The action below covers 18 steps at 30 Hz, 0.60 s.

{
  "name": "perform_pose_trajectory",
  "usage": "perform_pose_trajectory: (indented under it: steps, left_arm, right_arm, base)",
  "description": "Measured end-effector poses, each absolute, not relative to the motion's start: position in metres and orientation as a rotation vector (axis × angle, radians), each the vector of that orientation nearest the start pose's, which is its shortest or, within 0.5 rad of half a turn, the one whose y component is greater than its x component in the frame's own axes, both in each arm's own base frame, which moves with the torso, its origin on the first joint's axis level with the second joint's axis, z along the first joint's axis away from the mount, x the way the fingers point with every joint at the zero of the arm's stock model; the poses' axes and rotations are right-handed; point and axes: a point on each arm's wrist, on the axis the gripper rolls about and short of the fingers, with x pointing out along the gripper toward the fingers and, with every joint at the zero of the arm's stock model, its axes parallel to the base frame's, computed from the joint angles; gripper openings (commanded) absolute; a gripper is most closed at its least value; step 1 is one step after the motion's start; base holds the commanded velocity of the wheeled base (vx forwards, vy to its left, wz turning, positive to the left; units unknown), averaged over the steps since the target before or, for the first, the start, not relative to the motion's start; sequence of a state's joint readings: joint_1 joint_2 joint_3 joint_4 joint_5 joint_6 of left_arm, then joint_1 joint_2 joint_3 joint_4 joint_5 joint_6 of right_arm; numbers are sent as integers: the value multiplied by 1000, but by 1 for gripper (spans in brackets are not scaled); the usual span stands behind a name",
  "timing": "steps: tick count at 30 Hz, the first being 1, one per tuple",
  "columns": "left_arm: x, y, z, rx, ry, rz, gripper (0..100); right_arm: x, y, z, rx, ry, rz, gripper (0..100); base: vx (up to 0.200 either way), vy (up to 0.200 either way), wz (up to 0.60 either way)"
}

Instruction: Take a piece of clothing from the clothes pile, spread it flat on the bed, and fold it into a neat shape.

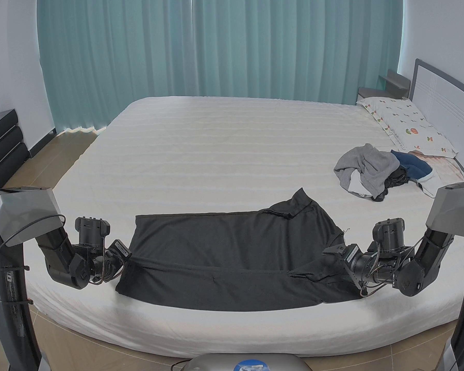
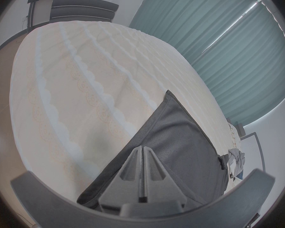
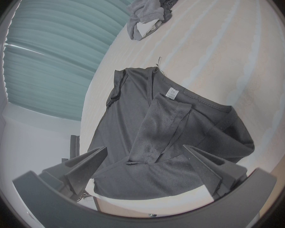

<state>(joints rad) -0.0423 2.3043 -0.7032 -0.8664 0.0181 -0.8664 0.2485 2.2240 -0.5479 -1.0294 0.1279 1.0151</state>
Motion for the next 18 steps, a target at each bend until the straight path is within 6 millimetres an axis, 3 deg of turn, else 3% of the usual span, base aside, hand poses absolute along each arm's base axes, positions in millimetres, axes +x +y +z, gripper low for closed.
perform_pose_trajectory:
  steps: [11,12,18]
  left_arm:
    - [346,-14,-24,-803,699,297,0]
    - [346,-14,-24,-803,699,297,0]
    - [346,-14,-24,-803,700,297,0]
  right_arm:
    - [317,102,-19,889,764,-7,100]
    - [318,102,-19,889,762,-7,0]
    - [320,104,-22,885,756,-11,0]
  base:
    - [0,0,0]
    - [0,0,0]
    - [0,0,0]
